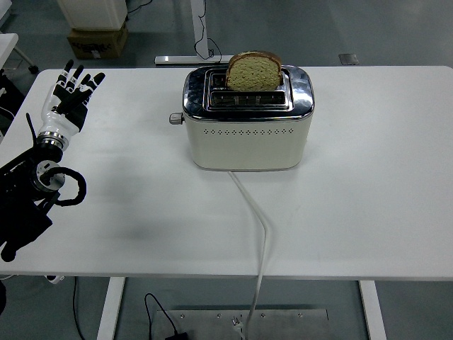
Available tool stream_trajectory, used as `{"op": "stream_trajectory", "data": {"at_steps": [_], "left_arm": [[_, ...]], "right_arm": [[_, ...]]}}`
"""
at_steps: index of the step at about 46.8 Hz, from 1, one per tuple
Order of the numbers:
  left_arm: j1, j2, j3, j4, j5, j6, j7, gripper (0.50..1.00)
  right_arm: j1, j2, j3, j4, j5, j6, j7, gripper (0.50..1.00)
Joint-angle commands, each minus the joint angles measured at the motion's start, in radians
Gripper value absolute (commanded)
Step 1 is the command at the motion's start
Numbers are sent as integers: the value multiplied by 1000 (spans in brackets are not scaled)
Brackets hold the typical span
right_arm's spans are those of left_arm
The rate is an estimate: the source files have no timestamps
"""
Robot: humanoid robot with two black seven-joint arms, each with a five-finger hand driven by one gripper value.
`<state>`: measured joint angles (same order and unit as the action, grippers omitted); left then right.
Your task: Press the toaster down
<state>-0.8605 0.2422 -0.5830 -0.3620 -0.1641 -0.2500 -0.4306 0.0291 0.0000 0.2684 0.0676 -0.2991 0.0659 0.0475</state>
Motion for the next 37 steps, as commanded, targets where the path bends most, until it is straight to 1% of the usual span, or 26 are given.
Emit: {"op": "stream_trajectory", "data": {"at_steps": [1, 37], "left_arm": [[-2, 0, 0, 0, 0, 0, 0, 1000], [-6, 0, 0, 0, 1, 1, 0, 1000]], "right_arm": [[0, 0, 0, 0, 0, 0, 0, 996], [0, 0, 0, 0, 0, 0, 0, 998]]}}
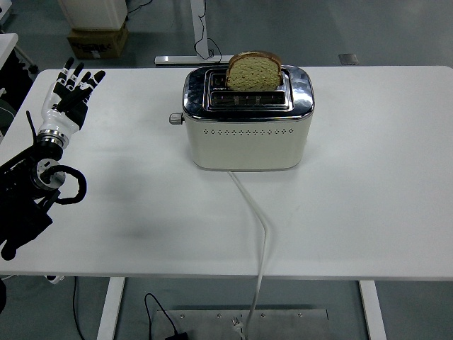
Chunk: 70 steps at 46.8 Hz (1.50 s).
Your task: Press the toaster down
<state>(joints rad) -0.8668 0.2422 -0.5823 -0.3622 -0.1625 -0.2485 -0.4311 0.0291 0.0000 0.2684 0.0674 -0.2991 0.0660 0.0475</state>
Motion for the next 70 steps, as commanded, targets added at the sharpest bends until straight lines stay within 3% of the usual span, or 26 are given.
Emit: {"op": "stream_trajectory", "data": {"at_steps": [1, 11, 25, 41, 56, 70], "left_arm": [[0, 0, -1, 0, 0, 0, 0, 1000], [-15, 9, 6, 0, 29, 0, 2, 1000], [-44, 20, 7, -3, 258, -2, 5, 1000], [-74, 152, 13, -60, 469, -18, 5, 1000], [-89, 186, 30, -70, 722, -61, 0, 1000], [-93, 212, 41, -218, 972, -51, -5, 1000]], "right_arm": [[0, 0, 0, 0, 0, 0, 0, 996], [0, 0, 0, 0, 0, 0, 0, 998], [0, 0, 0, 0, 0, 0, 0, 995], [0, 0, 0, 0, 0, 0, 0, 998], [0, 0, 0, 0, 0, 0, 0, 996], [0, 0, 0, 0, 0, 0, 0, 998]]}}
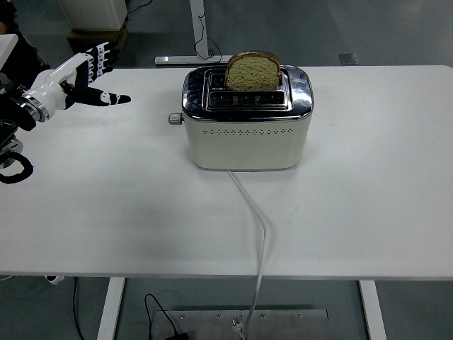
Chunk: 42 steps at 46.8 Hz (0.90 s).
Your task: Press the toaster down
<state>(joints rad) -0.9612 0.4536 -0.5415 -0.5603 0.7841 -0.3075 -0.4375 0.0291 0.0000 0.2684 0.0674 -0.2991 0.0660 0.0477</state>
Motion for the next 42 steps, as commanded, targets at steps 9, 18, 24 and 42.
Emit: {"op": "stream_trajectory", "data": {"at_steps": [9, 18, 24, 42], "left_arm": [[1, 77, 6, -108, 38, -4, -3, 1000], [1, 169, 89, -219, 93, 5, -30, 1000], [10, 197, 97, -234, 149, 7, -38, 1000], [62, 254, 124, -359, 337, 96, -37, 1000]], "right_arm": [[0, 0, 0, 0, 0, 0, 0, 998], [0, 0, 0, 0, 0, 0, 0, 998], [0, 0, 0, 0, 0, 0, 0, 998], [0, 0, 0, 0, 0, 0, 0, 996]]}}
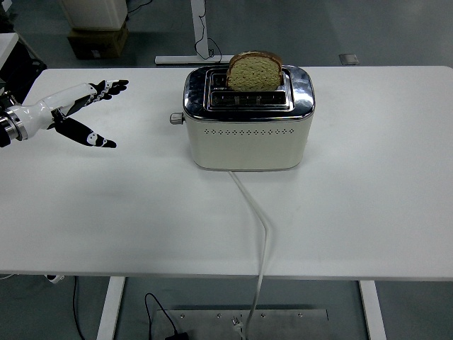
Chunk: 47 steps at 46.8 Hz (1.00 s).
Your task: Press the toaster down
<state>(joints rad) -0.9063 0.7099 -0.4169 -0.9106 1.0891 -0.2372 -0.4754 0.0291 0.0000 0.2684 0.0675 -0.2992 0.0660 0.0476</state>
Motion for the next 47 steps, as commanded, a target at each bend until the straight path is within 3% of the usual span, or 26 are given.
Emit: {"op": "stream_trajectory", "data": {"at_steps": [1, 13, 20, 47], "left_arm": [[9, -4, 0, -8, 43, 32, 1, 1000], [14, -18, 0, -48, 98, 78, 3, 1000], [14, -52, 0, -63, 193, 151, 3, 1000], [7, -63, 43, -63, 287, 156, 28, 1000]], "right_arm": [[0, 0, 0, 0, 0, 0, 0, 998], [0, 0, 0, 0, 0, 0, 0, 998], [0, 0, 0, 0, 0, 0, 0, 998], [0, 0, 0, 0, 0, 0, 0, 996]]}}
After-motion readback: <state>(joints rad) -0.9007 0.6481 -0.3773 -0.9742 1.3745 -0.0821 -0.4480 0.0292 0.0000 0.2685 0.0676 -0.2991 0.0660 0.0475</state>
